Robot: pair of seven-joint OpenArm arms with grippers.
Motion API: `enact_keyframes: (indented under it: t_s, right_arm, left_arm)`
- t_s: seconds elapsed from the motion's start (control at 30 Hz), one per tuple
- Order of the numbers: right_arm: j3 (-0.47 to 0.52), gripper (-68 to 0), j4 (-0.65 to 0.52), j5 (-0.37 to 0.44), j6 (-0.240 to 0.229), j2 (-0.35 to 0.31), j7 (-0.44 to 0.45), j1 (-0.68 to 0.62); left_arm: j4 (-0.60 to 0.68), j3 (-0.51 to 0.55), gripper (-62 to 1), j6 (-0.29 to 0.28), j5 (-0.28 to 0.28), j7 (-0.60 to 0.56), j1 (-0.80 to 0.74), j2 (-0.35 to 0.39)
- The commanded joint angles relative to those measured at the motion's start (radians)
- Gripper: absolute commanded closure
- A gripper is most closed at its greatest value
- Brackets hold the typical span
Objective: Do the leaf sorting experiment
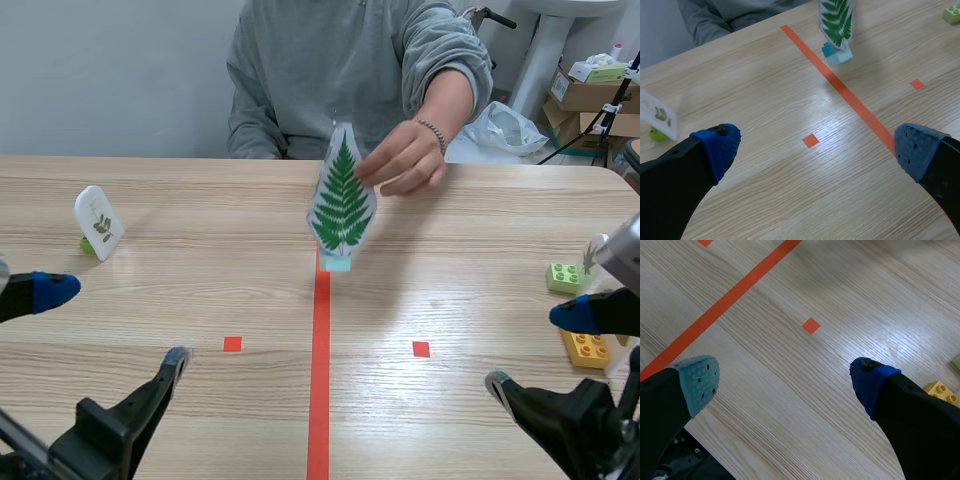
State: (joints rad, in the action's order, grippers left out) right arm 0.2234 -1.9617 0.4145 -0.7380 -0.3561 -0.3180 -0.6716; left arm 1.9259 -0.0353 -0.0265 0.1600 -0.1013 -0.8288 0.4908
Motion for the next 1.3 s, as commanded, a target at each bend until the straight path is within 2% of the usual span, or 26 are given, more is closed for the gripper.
enact_keyframes:
  t_s: [0.0,0.03,0.1,0.2,0.27,0.43,0.63,1.27]
  right_arm:
    - [0.019,-53.9,-0.015,0.004,-0.008,-0.007,0.010,-0.015]
    - [0.022,-53.9,-0.015,0.004,-0.008,-0.007,0.010,-0.017]
    - [0.027,-53.9,-0.015,0.004,-0.008,-0.007,0.014,-0.025]
    - [0.027,-53.9,-0.015,0.004,-0.008,-0.007,0.020,-0.024]
    - [0.027,-53.9,-0.015,0.004,-0.008,-0.007,0.027,-0.024]
    - [0.026,-53.8,-0.015,0.004,-0.008,-0.006,0.036,-0.024]
    - [0.026,-53.8,-0.015,0.004,-0.008,-0.006,0.036,-0.024]
    - [0.025,-53.8,-0.015,0.023,-0.008,-0.001,0.055,-0.024]
  left_arm:
    - [0.026,0.010,-62.3,0.000,0.013,-0.038,-0.027,0.010]
    - [0.028,0.021,-62.3,0.000,0.018,-0.044,-0.037,0.008]
    - [0.028,0.042,-62.3,-0.014,0.068,-0.048,-0.042,0.009]
    - [0.028,0.077,-62.3,-0.058,0.140,-0.047,-0.047,0.009]
    - [0.028,0.096,-62.3,-0.082,0.163,-0.043,-0.047,0.009]
    - [0.028,0.116,-62.3,-0.082,0.166,-0.031,-0.047,0.008]
    - [0.028,0.116,-62.3,-0.081,0.119,-0.034,-0.047,0.008]
    - [0.028,0.116,-62.3,-0.081,0.121,-0.037,-0.038,0.008]
